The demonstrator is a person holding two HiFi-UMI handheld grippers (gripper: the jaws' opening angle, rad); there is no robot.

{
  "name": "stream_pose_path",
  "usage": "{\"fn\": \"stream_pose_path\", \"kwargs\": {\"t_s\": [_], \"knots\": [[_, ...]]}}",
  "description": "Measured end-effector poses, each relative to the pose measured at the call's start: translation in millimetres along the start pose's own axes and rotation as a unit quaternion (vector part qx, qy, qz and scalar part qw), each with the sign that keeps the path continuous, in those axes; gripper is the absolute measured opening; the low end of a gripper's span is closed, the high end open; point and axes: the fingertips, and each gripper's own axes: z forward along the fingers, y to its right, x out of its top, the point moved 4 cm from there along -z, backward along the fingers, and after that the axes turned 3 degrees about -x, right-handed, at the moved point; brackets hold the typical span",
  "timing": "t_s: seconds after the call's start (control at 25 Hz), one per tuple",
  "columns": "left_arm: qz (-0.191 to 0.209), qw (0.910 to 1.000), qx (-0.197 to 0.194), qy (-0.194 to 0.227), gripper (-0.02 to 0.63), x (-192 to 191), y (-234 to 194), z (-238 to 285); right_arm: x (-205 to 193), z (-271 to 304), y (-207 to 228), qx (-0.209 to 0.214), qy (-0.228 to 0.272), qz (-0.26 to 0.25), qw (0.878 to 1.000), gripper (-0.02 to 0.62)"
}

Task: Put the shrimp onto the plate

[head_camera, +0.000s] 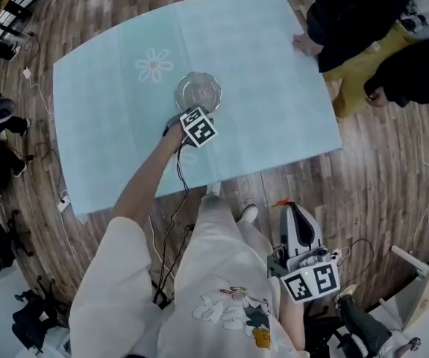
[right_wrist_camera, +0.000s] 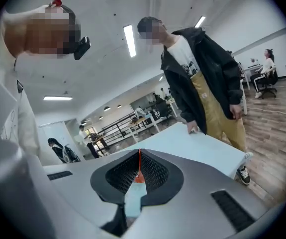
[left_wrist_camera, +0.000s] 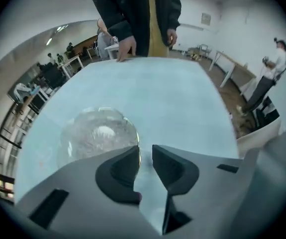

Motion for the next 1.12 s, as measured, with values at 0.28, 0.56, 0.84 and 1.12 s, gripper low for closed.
{"fn": "stream_pose_path", "kwargs": {"t_s": [0.28, 0.56, 0.84, 1.12], "knots": [[-0.159, 0.9546, 0.003, 0.252, 0.092, 52.0, 198.5, -175.3, -8.5, -24.3, -12.6, 0.098, 0.008, -0.043, 0.994, 0.032], [-0.337, 0.8342, 0.152, 0.409, 0.008, 7.1, 392.2, -315.4, -33.2, -106.3, -27.7, 0.185, 0.006, -0.11, 0.977, 0.032], [-0.365, 0.8044, 0.211, 0.419, 0.008, -13.2, 494.4, -368.3, -54.7, -173.2, -69.3, 0.242, -0.006, -0.104, 0.965, 0.032], [-0.368, 0.7777, 0.259, 0.439, 0.008, -31.3, 502.1, -391.2, -63.0, -197.8, -79.4, 0.253, 0.018, -0.124, 0.959, 0.032]]}}
